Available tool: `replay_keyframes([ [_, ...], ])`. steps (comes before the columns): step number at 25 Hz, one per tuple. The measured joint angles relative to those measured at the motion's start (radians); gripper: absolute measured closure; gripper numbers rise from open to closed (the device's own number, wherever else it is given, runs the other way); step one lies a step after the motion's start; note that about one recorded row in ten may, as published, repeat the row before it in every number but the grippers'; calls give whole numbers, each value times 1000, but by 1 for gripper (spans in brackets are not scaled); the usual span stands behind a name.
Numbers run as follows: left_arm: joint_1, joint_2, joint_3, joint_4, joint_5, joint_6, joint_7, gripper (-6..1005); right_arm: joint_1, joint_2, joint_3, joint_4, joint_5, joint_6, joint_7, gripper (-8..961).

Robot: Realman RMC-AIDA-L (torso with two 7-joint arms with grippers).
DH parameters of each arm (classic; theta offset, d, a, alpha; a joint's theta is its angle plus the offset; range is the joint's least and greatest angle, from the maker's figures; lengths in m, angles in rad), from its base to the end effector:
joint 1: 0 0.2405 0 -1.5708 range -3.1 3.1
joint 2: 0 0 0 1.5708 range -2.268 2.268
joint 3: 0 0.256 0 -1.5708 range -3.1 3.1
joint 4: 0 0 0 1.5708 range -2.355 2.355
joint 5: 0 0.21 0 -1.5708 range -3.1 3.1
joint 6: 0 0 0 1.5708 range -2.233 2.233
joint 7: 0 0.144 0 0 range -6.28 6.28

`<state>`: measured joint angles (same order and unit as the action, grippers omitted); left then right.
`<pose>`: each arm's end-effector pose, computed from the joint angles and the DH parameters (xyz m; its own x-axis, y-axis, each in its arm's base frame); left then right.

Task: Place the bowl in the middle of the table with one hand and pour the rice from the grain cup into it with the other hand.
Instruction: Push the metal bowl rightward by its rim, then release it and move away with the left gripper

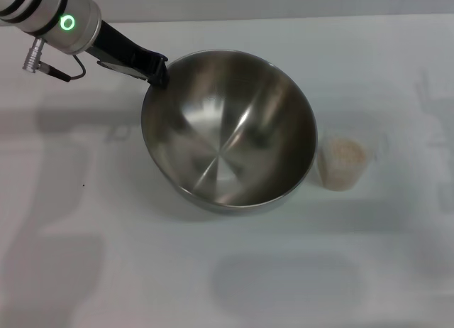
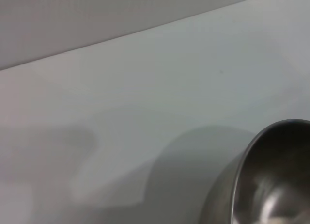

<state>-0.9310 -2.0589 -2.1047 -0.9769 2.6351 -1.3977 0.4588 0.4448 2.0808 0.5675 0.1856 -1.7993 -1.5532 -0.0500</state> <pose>-0.1452 0.4342 0.0146 0.6036 0.7929 0.0837 0.7375 -0.5153 -0.4365 0.3009 0.3169 0.0298 0.7017 0.4080 -0.5841 -0.6560 0.0499 -0.7532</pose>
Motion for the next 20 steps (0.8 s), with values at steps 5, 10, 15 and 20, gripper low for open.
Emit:
replay_keyframes([
  [5,2,0,8,1,2,7,0,906,-2,1,-2,0,0,-1,0,324],
  [10,3,3,1,1,-2,6,0,900,-4,1,-2,2,0,-2,-1,324],
  [15,1,6,-1,3,-1,2,0,895,-5,1,-2,5,-1,-2,-2,325],
  [20,6,6,-2,-11,-1,12,-1,794,-5,1,-2,7,-2,-3,-2,325],
])
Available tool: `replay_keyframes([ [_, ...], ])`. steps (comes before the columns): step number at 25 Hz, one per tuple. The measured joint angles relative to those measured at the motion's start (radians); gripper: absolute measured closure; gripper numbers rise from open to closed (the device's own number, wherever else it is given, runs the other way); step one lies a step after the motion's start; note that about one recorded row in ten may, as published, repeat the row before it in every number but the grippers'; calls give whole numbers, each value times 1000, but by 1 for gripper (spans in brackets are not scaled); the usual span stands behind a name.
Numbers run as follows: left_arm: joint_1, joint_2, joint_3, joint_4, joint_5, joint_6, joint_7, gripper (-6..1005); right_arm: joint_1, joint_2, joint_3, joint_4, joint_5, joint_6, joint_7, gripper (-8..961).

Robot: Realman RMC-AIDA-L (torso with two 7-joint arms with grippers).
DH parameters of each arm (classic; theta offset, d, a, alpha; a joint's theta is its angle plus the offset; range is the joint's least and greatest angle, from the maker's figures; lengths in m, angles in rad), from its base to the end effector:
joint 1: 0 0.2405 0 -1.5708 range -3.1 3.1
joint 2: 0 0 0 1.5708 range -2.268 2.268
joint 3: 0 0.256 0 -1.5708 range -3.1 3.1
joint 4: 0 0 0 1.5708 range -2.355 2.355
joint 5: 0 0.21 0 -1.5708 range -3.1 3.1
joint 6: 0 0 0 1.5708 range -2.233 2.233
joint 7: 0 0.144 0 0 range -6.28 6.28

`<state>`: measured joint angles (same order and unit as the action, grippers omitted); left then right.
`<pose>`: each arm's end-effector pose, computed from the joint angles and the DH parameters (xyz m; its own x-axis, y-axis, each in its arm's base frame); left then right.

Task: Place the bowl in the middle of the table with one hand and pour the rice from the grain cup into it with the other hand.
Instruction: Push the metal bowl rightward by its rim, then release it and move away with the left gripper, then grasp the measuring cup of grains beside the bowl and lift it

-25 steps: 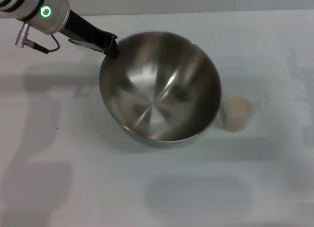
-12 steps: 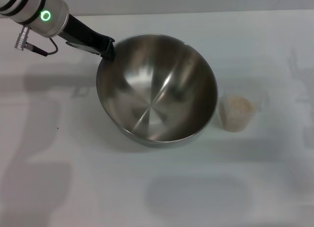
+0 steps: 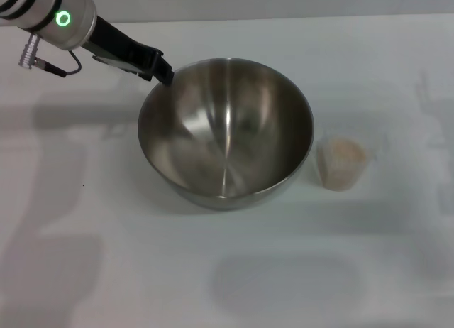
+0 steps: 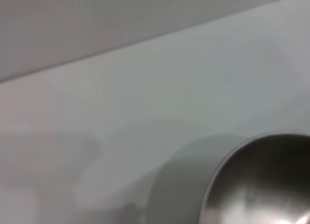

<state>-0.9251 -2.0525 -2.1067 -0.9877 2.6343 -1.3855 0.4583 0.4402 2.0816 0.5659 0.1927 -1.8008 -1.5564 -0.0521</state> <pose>-0.1461 0.4371 0.0198 0.6078 0.7873 0.1031 0.7348 -0.5084 -0.4491 0.3003 0.3154 0.0286 0.6987 0.4090 -0.5870 -0.6588 0.0480 -0.7508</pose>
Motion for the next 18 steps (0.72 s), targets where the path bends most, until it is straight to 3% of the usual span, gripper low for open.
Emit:
replay_keyframes([
  [3,14,-2,-1,-37,-1,15,-1,695,-1,0,0,0,0,-1,-1,325],
  [7,45,-4,-5,-110,-8,41,-3,665,-1,0,0,0,0,-1,-2,326],
  [9,133,-14,13,-233,-65,180,1,658,-2,0,0,0,0,-1,-2,326],
  [10,133,-14,13,-233,-65,180,1,658,-2,0,0,0,0,-1,-2,326],
  [12,262,-14,123,-288,-148,457,26,658,-2,0,0,1,0,-1,-2,326],
  [13,262,-14,123,-288,-148,457,26,659,-2,0,0,1,0,-1,-2,326],
  [18,464,-13,328,-298,-232,1048,114,662,-2,0,0,0,0,-1,-2,325],
])
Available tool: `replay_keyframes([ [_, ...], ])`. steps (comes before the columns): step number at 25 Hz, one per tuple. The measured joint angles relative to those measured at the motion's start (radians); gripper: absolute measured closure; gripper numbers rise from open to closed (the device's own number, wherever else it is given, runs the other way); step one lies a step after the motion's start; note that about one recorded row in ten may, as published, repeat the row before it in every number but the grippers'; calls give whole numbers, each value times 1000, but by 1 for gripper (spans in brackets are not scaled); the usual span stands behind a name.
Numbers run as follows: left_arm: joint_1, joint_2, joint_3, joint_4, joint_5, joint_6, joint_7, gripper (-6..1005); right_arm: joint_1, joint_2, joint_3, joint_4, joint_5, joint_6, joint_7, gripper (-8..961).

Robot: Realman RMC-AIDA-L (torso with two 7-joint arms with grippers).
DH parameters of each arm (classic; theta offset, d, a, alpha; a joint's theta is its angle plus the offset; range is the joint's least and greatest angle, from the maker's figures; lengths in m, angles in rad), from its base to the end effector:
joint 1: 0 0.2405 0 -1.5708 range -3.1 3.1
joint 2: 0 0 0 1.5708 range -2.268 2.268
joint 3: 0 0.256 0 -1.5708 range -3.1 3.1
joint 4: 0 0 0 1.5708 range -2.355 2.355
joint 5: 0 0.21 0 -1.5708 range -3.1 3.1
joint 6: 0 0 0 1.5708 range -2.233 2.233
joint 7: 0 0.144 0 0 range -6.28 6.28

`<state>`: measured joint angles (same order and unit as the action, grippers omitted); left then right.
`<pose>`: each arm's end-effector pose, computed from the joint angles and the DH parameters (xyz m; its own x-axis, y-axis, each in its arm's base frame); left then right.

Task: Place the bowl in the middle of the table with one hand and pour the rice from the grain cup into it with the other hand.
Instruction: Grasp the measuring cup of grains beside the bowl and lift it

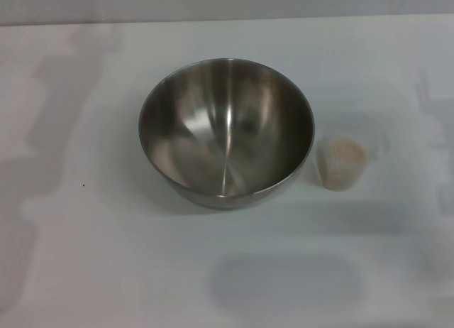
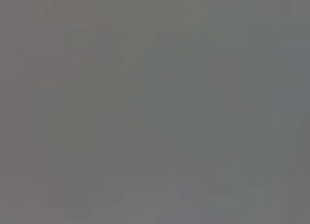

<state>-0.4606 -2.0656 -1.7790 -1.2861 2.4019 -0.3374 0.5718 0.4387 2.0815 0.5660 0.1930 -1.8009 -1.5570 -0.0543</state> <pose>-0.1770 0.4470 0.0877 0.7745 0.1680 0.6098 0.6324 -0.2207 -0.7425 0.3007 0.3150 0.0287 0.7004 0.4085 -0.5853 -0.6574 0.0498 -0.7519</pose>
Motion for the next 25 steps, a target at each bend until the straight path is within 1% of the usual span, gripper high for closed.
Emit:
replay_keyframes([
  [1,41,0,63,15,-9,178,13,664,0,0,0,0,0,1,0,325],
  [2,70,1,120,32,-13,309,16,665,0,0,0,0,0,3,0,325],
  [3,99,3,189,63,-12,489,16,667,0,0,0,-1,0,5,0,325],
  [5,130,4,291,135,7,775,3,666,1,0,0,-1,0,9,0,325],
  [6,136,4,341,189,30,935,-31,666,2,0,0,-1,0,11,0,325],
  [8,134,4,416,327,104,1200,-169,665,3,0,0,-1,0,11,0,325],
  [9,124,4,440,420,167,1324,-311,665,3,0,0,0,0,11,0,324],
  [10,124,4,440,420,167,1324,-311,664,3,0,0,0,0,11,0,324],
  [12,108,5,446,529,262,1423,-510,663,3,0,0,0,0,11,3,324],
  [13,103,6,442,571,308,1446,-592,663,2,0,0,0,0,11,5,324],
  [15,100,6,435,624,363,1453,-695,662,0,1,0,1,0,11,6,324],
  [17,106,6,431,651,385,1454,-740,661,-7,3,0,5,0,11,7,325],
  [19,106,6,431,651,385,1454,-740,660,-23,4,0,14,0,9,8,325],
  [21,152,8,428,683,402,1463,-809,660,-51,5,0,36,0,0,6,325],
  [22,161,11,428,693,415,1470,-823,659,-51,5,0,36,0,0,6,325],
  [23,163,12,428,696,422,1474,-827,659,-72,5,0,47,0,-13,2,326],
  [25,172,21,428,716,453,1490,-861,658,-83,5,0,50,0,-21,2,326],
])
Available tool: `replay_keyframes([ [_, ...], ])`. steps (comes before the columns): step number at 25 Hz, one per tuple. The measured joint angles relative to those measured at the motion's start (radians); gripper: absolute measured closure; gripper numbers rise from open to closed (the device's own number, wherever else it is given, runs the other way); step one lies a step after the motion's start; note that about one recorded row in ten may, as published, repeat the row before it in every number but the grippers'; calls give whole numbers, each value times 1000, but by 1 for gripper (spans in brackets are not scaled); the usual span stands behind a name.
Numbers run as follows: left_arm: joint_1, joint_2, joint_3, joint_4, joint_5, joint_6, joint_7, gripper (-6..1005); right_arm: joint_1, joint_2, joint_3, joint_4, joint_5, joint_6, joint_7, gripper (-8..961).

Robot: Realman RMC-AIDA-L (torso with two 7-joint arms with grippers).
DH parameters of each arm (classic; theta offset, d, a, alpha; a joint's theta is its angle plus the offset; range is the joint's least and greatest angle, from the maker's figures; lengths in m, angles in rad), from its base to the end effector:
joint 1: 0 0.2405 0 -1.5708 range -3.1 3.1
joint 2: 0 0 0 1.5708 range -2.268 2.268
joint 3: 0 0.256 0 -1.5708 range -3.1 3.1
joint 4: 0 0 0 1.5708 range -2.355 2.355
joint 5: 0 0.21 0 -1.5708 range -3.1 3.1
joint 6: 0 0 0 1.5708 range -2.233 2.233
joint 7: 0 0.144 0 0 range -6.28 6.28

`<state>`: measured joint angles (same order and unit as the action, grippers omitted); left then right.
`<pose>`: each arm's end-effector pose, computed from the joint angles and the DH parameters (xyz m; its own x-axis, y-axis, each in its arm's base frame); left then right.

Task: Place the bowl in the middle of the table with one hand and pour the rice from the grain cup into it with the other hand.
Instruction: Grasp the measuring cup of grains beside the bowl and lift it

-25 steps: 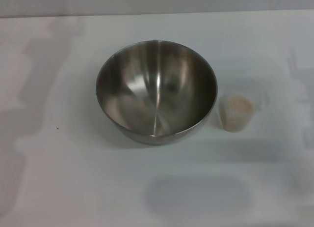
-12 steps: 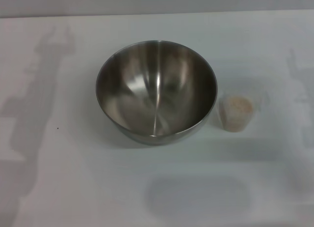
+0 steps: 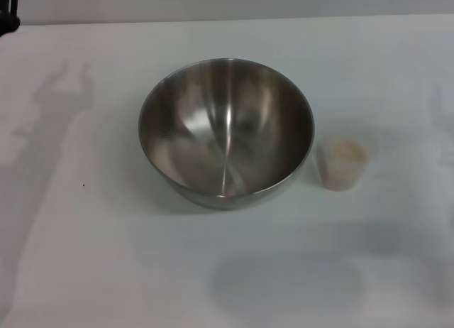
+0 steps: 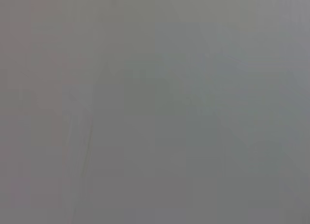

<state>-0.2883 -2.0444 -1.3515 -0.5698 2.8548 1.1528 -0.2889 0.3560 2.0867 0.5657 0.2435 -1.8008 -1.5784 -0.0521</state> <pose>-0.2732 0.3451 0.0354 0.5398 -0.3034 0.7852 0.7541 -0.2403 -0.6113 0.3136 0.2899 0.0231 0.6874 0.3834 -0.6169 -0.6914 0.0851 -0.7175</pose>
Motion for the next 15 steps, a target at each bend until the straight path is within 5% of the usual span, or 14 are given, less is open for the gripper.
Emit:
replay_keyframes([
  [6,17,9,-27,27,13,7,-70,657,-58,1,-16,21,0,-49,0,326],
  [8,22,1,-45,28,16,7,-66,444,-65,1,-18,22,0,-53,0,326],
  [15,25,-14,-74,43,23,49,-54,203,-116,1,-48,33,0,-85,-1,326],
])
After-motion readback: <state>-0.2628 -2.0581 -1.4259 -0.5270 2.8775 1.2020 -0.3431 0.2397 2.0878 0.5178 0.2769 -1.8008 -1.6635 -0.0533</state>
